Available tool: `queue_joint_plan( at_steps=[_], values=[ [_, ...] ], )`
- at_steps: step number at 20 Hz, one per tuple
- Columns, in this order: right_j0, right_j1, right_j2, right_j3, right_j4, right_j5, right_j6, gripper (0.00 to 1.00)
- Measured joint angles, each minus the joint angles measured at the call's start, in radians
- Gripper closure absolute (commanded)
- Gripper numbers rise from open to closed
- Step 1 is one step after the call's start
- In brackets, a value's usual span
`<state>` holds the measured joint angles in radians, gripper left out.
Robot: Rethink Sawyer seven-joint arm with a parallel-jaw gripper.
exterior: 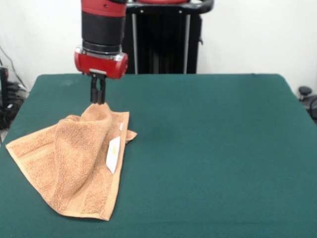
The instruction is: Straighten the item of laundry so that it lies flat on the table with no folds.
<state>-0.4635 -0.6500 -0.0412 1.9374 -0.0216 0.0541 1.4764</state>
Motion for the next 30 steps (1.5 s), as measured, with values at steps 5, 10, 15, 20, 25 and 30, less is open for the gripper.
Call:
queue_joint_plan(
  at_steps=[5, 10, 15, 20, 25, 30],
  values=[
    [0.029, 0.032, 0.0, 0.0, 0.028, 0.0, 0.0, 1.0],
    [0.067, 0.063, 0.0, 0.0, 0.056, -0.005, 0.0, 1.0],
    [0.09, 0.085, 0.0, 0.0, 0.075, -0.023, 0.0, 1.0],
    [0.105, 0.111, 0.0, 0.0, 0.084, -0.058, 0.0, 1.0],
    [0.093, 0.139, 0.001, -0.001, 0.084, -0.085, 0.0, 1.0],
    [0.063, 0.168, 0.0, 0.0, 0.083, -0.109, 0.0, 1.0]
  ],
)
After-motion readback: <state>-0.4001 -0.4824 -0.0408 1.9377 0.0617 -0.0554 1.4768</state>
